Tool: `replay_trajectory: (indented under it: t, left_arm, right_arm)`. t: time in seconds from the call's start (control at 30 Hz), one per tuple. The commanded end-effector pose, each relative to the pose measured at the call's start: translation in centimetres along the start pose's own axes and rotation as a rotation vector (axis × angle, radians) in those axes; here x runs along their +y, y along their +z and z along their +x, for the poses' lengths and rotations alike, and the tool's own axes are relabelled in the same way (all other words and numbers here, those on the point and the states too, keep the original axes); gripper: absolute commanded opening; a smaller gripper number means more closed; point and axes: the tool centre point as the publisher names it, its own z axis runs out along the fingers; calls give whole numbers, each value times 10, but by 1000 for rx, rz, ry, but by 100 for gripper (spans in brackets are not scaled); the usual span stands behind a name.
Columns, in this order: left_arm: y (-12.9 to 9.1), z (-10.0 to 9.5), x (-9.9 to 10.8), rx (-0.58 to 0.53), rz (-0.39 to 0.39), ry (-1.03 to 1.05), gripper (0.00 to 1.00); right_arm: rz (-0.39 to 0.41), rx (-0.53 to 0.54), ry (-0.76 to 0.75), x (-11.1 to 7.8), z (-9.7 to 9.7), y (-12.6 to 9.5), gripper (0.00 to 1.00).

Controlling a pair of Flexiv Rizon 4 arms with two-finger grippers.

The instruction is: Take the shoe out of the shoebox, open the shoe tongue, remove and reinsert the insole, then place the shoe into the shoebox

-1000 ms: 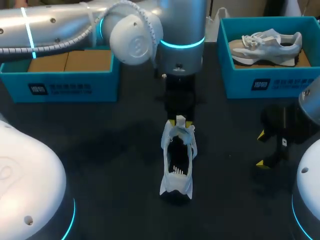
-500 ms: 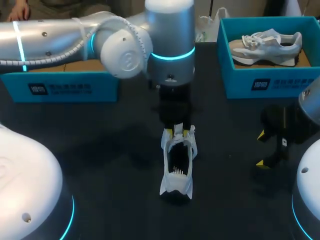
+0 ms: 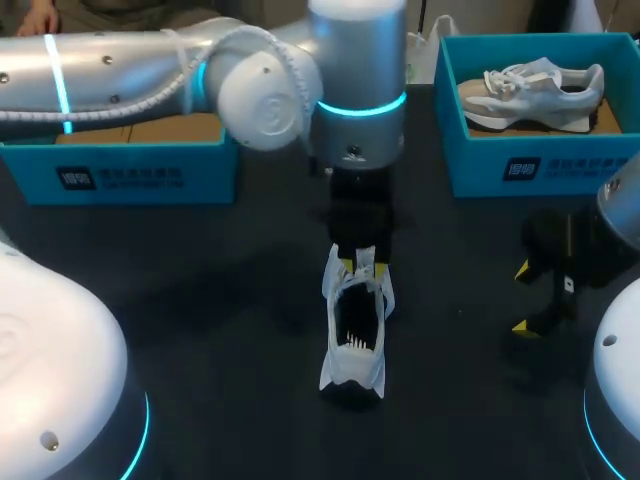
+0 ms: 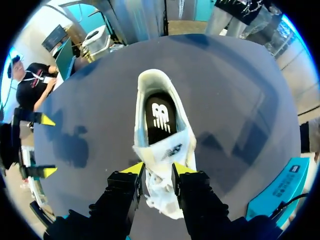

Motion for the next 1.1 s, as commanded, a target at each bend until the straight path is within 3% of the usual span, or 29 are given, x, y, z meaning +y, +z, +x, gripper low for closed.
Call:
replay_trajectory:
  t: [0.03,0.23,0.5,0.77,0.93,1.03,1.07,1.1]
  left_arm:
    - [13,2,-8,25,15,21,33]
    - [18,15,-21,22,9,31,34]
    - [6,10,-26,-11,-10,26,33]
    - [32,0,-24,-6,35,6,33]
    - [7,9,-38,-35,-7,-3,36]
    - [-14,16,-47,-46,-18,-54,46]
    - [-19,18,-52,-55,-9,-84,59]
    - [-23,20,-54,-56,11,-121,91]
  right_arm:
    - [2,-3,1,0,2,0,100]
    - [2,-3,1,0,2,0,100]
    - [2,-3,1,0,2,0,100]
    - [2,-3,1,0,2,0,100]
    - [2,-3,1,0,2,0,100]
    - [2,-3,1,0,2,0,100]
    - [2,-3,1,0,2,0,100]
    - [2,-3,1,0,2,0,100]
